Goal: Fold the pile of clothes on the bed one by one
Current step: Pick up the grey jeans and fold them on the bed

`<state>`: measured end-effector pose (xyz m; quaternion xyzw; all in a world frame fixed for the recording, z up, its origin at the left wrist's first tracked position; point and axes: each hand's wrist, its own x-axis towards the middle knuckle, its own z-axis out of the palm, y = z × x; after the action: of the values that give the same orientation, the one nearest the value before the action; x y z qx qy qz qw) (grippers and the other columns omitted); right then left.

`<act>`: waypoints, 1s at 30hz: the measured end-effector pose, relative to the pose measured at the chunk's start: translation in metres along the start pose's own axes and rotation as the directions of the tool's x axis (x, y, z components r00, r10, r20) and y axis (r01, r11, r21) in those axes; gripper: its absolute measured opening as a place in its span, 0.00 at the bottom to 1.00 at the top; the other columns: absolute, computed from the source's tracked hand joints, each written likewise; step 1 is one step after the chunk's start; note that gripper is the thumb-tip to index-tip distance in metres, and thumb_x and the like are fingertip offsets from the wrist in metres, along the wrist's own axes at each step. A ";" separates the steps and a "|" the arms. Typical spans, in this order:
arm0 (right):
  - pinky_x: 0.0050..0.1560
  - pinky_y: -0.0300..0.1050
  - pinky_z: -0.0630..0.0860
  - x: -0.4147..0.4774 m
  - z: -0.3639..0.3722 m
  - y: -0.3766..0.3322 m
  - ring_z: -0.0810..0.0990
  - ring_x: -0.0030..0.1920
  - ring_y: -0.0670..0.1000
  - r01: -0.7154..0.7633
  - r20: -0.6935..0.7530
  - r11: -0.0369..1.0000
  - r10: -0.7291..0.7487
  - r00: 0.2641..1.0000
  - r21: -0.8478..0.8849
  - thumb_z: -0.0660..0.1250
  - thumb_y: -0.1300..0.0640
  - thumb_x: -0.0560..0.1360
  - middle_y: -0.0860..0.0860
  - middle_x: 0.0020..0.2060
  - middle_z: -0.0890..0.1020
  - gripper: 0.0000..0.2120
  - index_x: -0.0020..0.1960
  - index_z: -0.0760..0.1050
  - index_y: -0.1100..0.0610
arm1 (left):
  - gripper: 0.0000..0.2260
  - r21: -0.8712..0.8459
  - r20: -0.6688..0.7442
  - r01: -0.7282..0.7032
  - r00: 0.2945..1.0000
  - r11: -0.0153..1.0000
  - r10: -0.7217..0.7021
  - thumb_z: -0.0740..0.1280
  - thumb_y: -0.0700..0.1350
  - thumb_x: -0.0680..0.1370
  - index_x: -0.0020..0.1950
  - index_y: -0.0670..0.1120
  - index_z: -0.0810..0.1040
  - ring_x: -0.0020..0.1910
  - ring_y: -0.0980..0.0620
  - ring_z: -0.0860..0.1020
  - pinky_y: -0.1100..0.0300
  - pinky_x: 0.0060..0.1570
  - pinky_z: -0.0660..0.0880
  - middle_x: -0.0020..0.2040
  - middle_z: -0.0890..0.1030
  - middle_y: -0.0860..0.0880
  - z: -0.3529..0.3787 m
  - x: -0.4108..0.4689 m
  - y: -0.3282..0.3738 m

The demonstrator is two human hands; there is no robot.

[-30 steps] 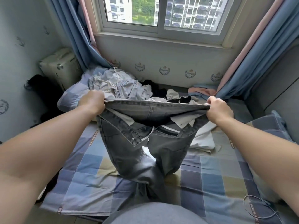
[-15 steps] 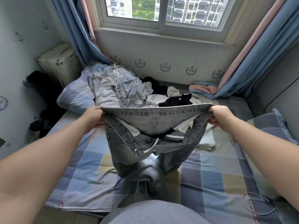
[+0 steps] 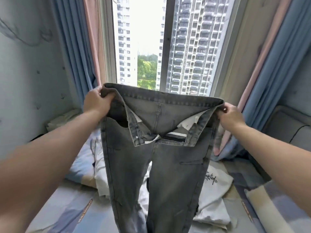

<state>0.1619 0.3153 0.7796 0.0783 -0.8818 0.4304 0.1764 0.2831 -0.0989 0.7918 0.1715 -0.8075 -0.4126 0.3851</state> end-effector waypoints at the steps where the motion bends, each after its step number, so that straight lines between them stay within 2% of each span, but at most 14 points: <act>1: 0.37 0.46 0.71 0.012 -0.010 -0.017 0.78 0.45 0.58 0.026 -0.030 1.000 -0.026 0.999 0.010 0.64 0.56 0.81 0.55 0.45 0.81 0.07 0.53 0.78 0.58 | 0.17 0.025 -0.029 -0.045 0.999 0.999 0.046 0.69 0.59 0.76 0.54 0.47 0.80 0.53 0.42 0.79 0.46 0.57 0.77 0.54 0.81 0.44 -0.007 0.015 0.014; 3: 0.39 0.46 0.75 0.032 -0.027 -0.048 0.80 0.46 0.61 0.060 -0.070 0.997 -0.057 0.996 0.040 0.64 0.56 0.81 0.59 0.45 0.82 0.09 0.52 0.78 0.61 | 0.14 0.020 -0.053 -0.096 0.994 0.995 0.097 0.66 0.56 0.79 0.53 0.46 0.77 0.55 0.42 0.77 0.48 0.57 0.75 0.55 0.79 0.43 -0.019 0.040 0.044; 5: 0.45 0.52 0.80 0.047 -0.043 -0.078 0.81 0.45 0.59 0.060 -0.077 0.991 -0.051 0.996 0.118 0.63 0.53 0.81 0.56 0.45 0.82 0.09 0.52 0.77 0.59 | 0.13 -0.041 -0.049 -0.063 0.997 0.997 0.061 0.64 0.53 0.82 0.56 0.43 0.76 0.52 0.45 0.77 0.55 0.49 0.71 0.52 0.78 0.46 -0.028 0.059 0.071; 8: 0.36 0.43 0.71 0.062 -0.063 -0.121 0.76 0.38 0.50 0.108 -0.120 0.982 -0.090 0.989 0.152 0.62 0.54 0.83 0.53 0.42 0.79 0.08 0.53 0.75 0.57 | 0.13 -0.043 -0.106 0.005 0.994 0.999 -0.009 0.64 0.49 0.82 0.56 0.39 0.76 0.41 0.49 0.74 0.59 0.35 0.66 0.43 0.77 0.46 -0.038 0.079 0.098; 11: 0.33 0.43 0.69 0.071 -0.074 -0.156 0.76 0.36 0.53 0.115 -0.103 0.971 -0.096 0.990 0.208 0.63 0.55 0.81 0.56 0.38 0.78 0.10 0.50 0.77 0.61 | 0.11 -0.059 -0.102 0.208 0.972 0.976 -0.214 0.65 0.46 0.81 0.58 0.39 0.74 0.45 0.47 0.73 0.57 0.45 0.68 0.49 0.75 0.45 -0.042 0.095 0.113; 14: 0.32 0.45 0.70 0.082 -0.081 -0.178 0.76 0.35 0.56 -0.039 -0.079 0.974 0.058 0.995 0.223 0.63 0.58 0.80 0.58 0.36 0.77 0.09 0.48 0.75 0.64 | 0.13 -0.002 0.052 0.372 0.927 0.928 -0.371 0.65 0.44 0.81 0.61 0.38 0.75 0.50 0.46 0.75 0.58 0.47 0.73 0.56 0.78 0.45 -0.036 0.109 0.116; 16: 0.32 0.45 0.74 0.083 -0.083 -0.185 0.77 0.34 0.56 -0.172 -0.011 0.945 0.182 0.983 0.279 0.61 0.60 0.80 0.58 0.37 0.78 0.06 0.49 0.74 0.63 | 0.13 -0.036 0.179 0.413 0.899 0.910 -0.400 0.62 0.42 0.82 0.60 0.35 0.77 0.49 0.45 0.79 0.57 0.48 0.80 0.53 0.80 0.43 -0.024 0.123 0.105; 18: 0.32 0.45 0.78 0.080 -0.083 -0.190 0.79 0.33 0.55 -0.252 0.103 0.905 0.230 0.968 0.343 0.60 0.60 0.81 0.57 0.35 0.80 0.07 0.49 0.76 0.61 | 0.15 -0.216 0.254 0.507 0.854 0.834 -0.453 0.60 0.44 0.82 0.60 0.37 0.80 0.47 0.43 0.84 0.48 0.55 0.81 0.49 0.84 0.41 -0.009 0.134 0.095; 20: 0.28 0.43 0.79 0.075 -0.082 -0.195 0.80 0.28 0.52 -0.259 0.206 0.892 0.193 0.959 0.371 0.61 0.62 0.81 0.56 0.31 0.80 0.08 0.47 0.77 0.61 | 0.14 -0.355 0.324 0.537 0.838 0.765 -0.438 0.62 0.48 0.82 0.58 0.41 0.81 0.49 0.42 0.85 0.44 0.56 0.80 0.50 0.86 0.41 -0.001 0.120 0.109; 22: 0.28 0.42 0.80 0.068 -0.079 -0.203 0.81 0.27 0.52 -0.206 0.273 0.907 0.107 0.956 0.366 0.61 0.62 0.80 0.56 0.29 0.81 0.10 0.44 0.78 0.61 | 0.11 -0.456 0.369 0.497 0.861 0.738 -0.351 0.64 0.47 0.83 0.56 0.40 0.79 0.47 0.42 0.85 0.46 0.55 0.81 0.48 0.86 0.40 0.002 0.090 0.141; 25: 0.37 0.45 0.83 0.055 -0.072 -0.223 0.84 0.34 0.55 -0.097 0.330 0.943 -0.015 0.944 0.319 0.63 0.59 0.80 0.58 0.34 0.84 0.12 0.41 0.81 0.60 | 0.08 -0.571 0.415 0.444 0.882 0.690 -0.223 0.63 0.44 0.84 0.54 0.39 0.77 0.39 0.44 0.83 0.50 0.42 0.83 0.42 0.84 0.41 0.017 0.064 0.171; 26: 0.38 0.46 0.83 0.051 -0.069 -0.228 0.84 0.35 0.56 -0.067 0.331 0.944 -0.047 0.942 0.323 0.64 0.58 0.79 0.58 0.35 0.84 0.11 0.42 0.81 0.61 | 0.08 -0.589 0.427 0.423 0.886 0.688 -0.179 0.63 0.44 0.84 0.56 0.39 0.77 0.38 0.44 0.83 0.50 0.40 0.82 0.42 0.84 0.41 0.023 0.056 0.180; 29: 0.40 0.49 0.84 0.041 -0.060 -0.240 0.85 0.37 0.57 0.005 0.360 0.946 -0.129 0.924 0.326 0.66 0.59 0.78 0.59 0.38 0.84 0.09 0.49 0.81 0.64 | 0.09 -0.611 0.473 0.398 0.877 0.685 -0.087 0.63 0.44 0.84 0.55 0.39 0.77 0.40 0.42 0.84 0.45 0.47 0.83 0.45 0.84 0.40 0.034 0.033 0.199; 30: 0.42 0.51 0.84 0.037 -0.056 -0.243 0.85 0.37 0.58 0.024 0.366 0.943 -0.152 0.918 0.331 0.67 0.59 0.78 0.60 0.38 0.84 0.09 0.50 0.81 0.65 | 0.08 -0.615 0.488 0.383 0.871 0.689 -0.049 0.62 0.43 0.84 0.54 0.39 0.78 0.39 0.43 0.83 0.47 0.45 0.83 0.44 0.84 0.40 0.037 0.025 0.204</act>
<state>0.2116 0.2101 1.0033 0.2293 -0.8130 0.5352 0.0037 0.2471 0.0284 0.9538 0.0143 -0.6303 -0.7556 0.1777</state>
